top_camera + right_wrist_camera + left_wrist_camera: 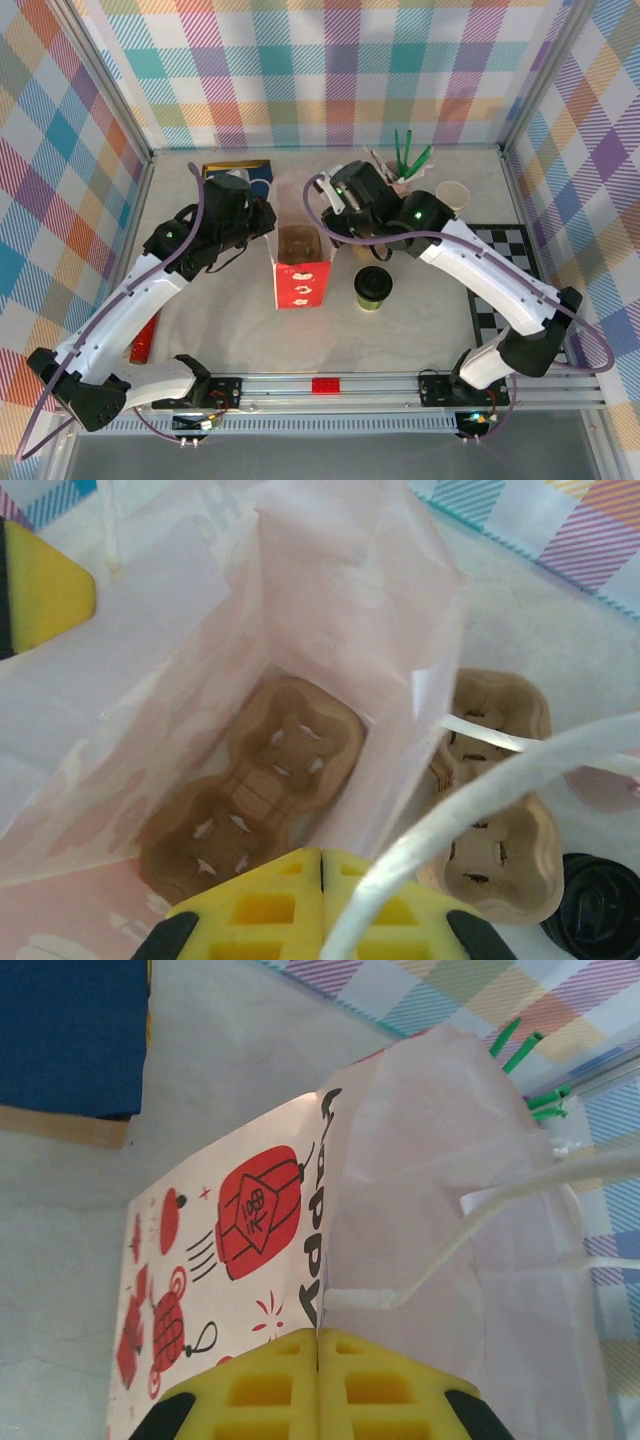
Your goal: Pack the takeout coffee
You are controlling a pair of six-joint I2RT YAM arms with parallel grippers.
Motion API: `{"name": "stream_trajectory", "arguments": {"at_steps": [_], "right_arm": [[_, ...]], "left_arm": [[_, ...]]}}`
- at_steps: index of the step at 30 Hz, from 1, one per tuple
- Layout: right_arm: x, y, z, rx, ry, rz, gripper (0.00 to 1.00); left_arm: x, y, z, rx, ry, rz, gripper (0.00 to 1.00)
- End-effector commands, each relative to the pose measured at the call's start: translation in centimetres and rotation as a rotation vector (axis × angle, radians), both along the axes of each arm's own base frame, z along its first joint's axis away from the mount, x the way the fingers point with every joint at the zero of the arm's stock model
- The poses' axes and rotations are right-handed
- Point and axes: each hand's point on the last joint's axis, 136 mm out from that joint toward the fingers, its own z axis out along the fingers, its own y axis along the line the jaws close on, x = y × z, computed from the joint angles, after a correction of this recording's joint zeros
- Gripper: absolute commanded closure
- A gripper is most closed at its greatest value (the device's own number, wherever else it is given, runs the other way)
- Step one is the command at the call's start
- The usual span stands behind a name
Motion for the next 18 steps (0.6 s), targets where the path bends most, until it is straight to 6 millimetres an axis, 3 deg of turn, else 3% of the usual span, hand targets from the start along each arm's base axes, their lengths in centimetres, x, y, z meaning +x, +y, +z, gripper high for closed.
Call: {"name": "stream_trajectory", "arguments": {"at_steps": [1,10,12,14,18], "right_arm": [[0.1,-0.4,0.7,-0.014,-0.024,0.008,1.00],[0.5,-0.3,-1.3,-0.064,0.004,0.019,0.95],[0.3,-0.2,-1.5,-0.072,0.020,0.034,0.79],[-0.2,-0.1,-1.4,-0.078,0.046,0.056,0.68],[-1.1,-0.5,-1.4,-0.099,0.089,0.073,0.36]], "left_arm": [[0.2,0.3,-1.0,0.035,0.023,0.002,1.00],[0.8,-0.5,-3.3,0.035,0.066,-0.005,1.00],[0.9,-0.5,-3.4,0.037,0.068,-0.004,1.00],[0.9,-0.5,-3.4,0.040,0.071,-0.005,0.94],[0.7,-0.7,-2.8,0.029,0.063,-0.019,0.72]]}}
